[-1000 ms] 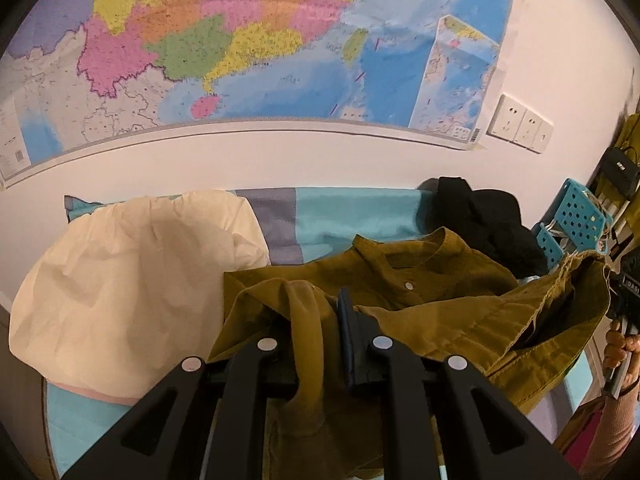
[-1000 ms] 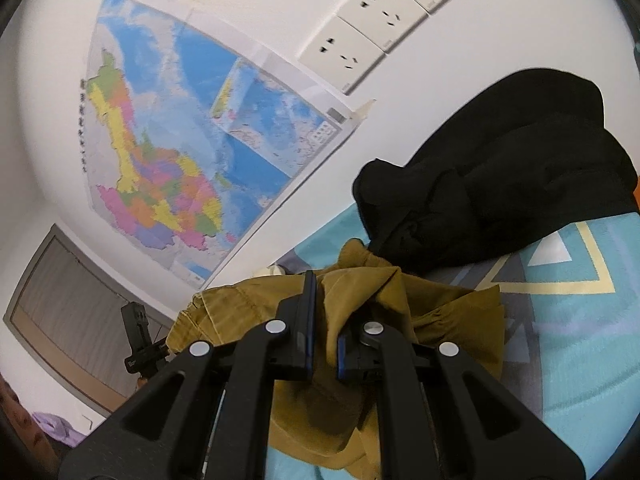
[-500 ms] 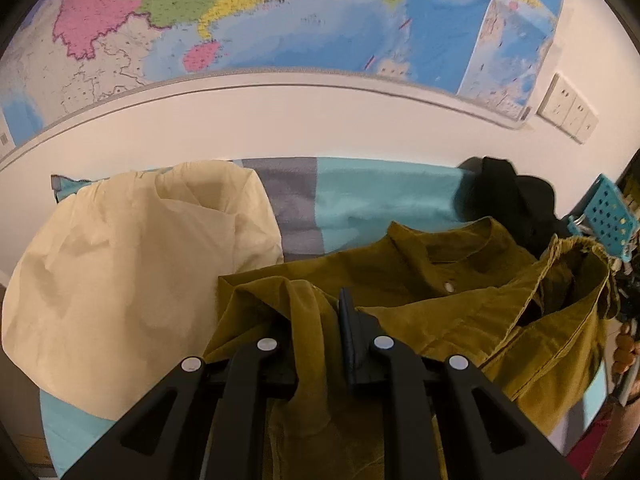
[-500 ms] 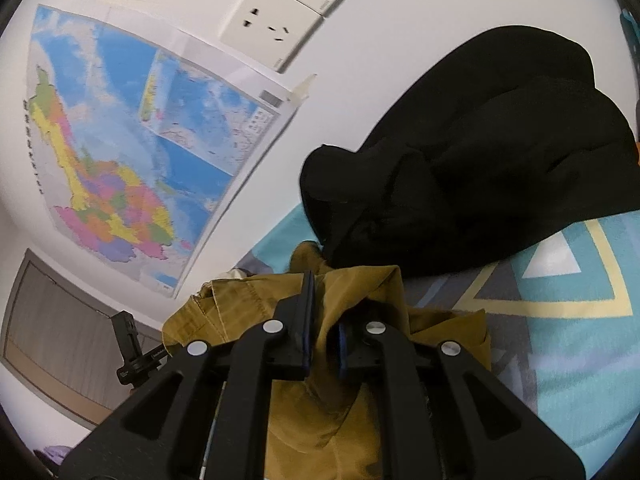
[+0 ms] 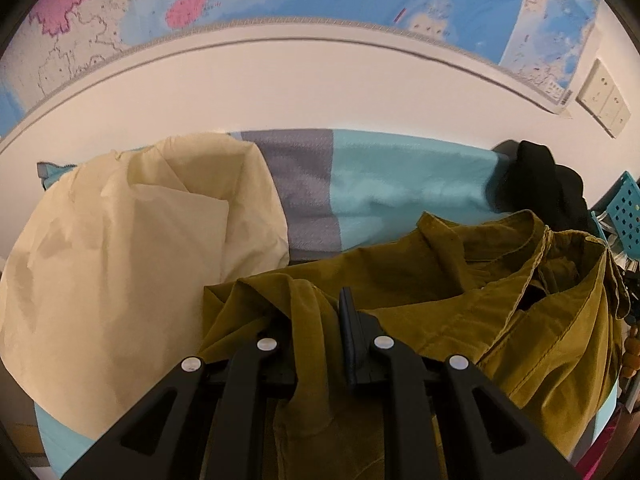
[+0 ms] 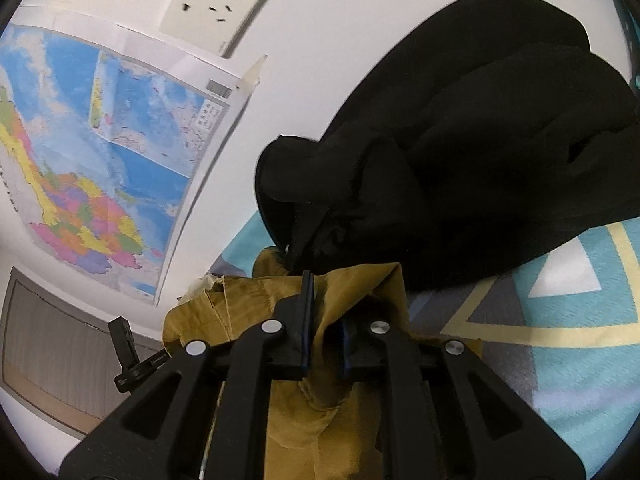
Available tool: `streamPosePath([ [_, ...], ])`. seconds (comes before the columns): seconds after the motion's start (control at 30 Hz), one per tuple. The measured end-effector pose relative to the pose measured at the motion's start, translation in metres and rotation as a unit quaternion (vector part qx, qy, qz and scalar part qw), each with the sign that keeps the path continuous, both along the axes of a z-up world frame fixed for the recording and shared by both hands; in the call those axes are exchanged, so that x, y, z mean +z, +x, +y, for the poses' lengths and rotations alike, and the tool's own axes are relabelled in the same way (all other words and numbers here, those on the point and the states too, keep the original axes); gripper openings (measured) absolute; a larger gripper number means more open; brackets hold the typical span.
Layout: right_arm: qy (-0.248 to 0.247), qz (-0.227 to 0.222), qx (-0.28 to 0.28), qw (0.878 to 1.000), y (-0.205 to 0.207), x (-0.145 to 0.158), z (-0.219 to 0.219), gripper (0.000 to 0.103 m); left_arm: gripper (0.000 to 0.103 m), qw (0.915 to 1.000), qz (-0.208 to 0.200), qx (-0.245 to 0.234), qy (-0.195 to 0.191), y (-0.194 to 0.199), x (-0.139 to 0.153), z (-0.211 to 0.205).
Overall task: Fold large clothes
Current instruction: 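Lift the jacket edge with the right gripper while the left gripper grasps fabric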
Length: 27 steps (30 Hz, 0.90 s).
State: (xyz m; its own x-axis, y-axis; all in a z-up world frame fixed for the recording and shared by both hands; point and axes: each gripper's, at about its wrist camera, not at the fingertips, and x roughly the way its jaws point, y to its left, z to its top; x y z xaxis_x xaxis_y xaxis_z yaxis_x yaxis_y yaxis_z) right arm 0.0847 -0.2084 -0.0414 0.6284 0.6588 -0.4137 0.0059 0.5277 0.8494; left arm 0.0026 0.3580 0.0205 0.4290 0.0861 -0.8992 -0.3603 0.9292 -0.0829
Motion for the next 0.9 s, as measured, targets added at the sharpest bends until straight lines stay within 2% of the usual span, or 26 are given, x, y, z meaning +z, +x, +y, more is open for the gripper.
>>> streamPosePath([
  [0.03, -0.006, -0.001, 0.001, 1.0, 0.001, 0.0, 0.001, 0.016, 0.015, 1.0, 0.002, 0.002, -0.002, 0.002, -0.002, 0.001],
  [0.1, -0.021, -0.006, 0.003, 1.0, -0.001, 0.004, 0.005, 0.026, 0.015, 0.9999, 0.008, 0.009, -0.009, 0.005, -0.007, 0.004],
  [0.17, -0.01, -0.022, 0.001, 1.0, -0.007, 0.01, 0.003, 0.065, 0.015, 0.9998, 0.013, 0.012, -0.014, 0.008, -0.012, 0.006],
  [0.2, -0.008, -0.031, -0.002, 0.999, -0.012, 0.015, 0.002, 0.067, 0.015, 0.9997, 0.015, 0.013, -0.015, 0.01, -0.014, 0.007],
  [0.3, -0.05, -0.082, 0.002, 0.995, -0.037, 0.043, 0.007, 0.069, 0.015, 0.9995, 0.018, 0.016, -0.019, 0.012, -0.018, 0.008],
  [0.37, -0.071, -0.101, 0.031, 0.992, -0.048, 0.055, 0.021, 0.071, 0.015, 0.9993, 0.022, 0.019, -0.025, 0.014, -0.02, 0.01],
  [0.43, -0.117, -0.114, 0.07, 0.984, -0.056, 0.062, 0.049, 0.072, 0.015, 0.999, 0.025, 0.022, -0.029, 0.016, -0.021, 0.011],
  [0.5, -0.183, -0.114, 0.113, 0.97, -0.057, 0.061, 0.085, 0.073, 0.016, 0.9989, 0.026, 0.024, -0.032, 0.017, -0.021, 0.012],
  [0.6, -0.268, -0.104, 0.146, 0.947, -0.05, 0.048, 0.126, 0.073, 0.016, 0.9989, 0.02, 0.025, -0.035, 0.015, -0.019, 0.012],
  [0.67, -0.316, -0.102, 0.143, 0.932, -0.045, 0.039, 0.139, 0.067, 0.019, 0.9991, 0.011, 0.018, -0.038, 0.01, -0.014, 0.01],
  [0.73, -0.353, -0.096, 0.128, 0.922, -0.04, 0.031, 0.143, 0.033, 0.031, 0.9982, -0.004, 0.014, -0.058, 0.004, -0.006, 0.011],
  [0.77, -0.36, -0.097, 0.123, 0.92, -0.039, 0.029, 0.141, 0.021, 0.034, 0.9972, -0.014, 0.011, -0.072, -0.001, 0.0, 0.013],
  [0.83, -0.341, -0.103, 0.119, 0.927, -0.039, 0.029, 0.133, 0.01, 0.043, 0.9965, -0.037, 0.005, -0.075, -0.01, 0.01, 0.013],
  [0.9, -0.337, -0.109, 0.112, 0.929, -0.041, 0.033, 0.128, 0.005, 0.051, 0.9965, -0.065, -0.002, -0.053, -0.024, 0.026, 0.009],
])
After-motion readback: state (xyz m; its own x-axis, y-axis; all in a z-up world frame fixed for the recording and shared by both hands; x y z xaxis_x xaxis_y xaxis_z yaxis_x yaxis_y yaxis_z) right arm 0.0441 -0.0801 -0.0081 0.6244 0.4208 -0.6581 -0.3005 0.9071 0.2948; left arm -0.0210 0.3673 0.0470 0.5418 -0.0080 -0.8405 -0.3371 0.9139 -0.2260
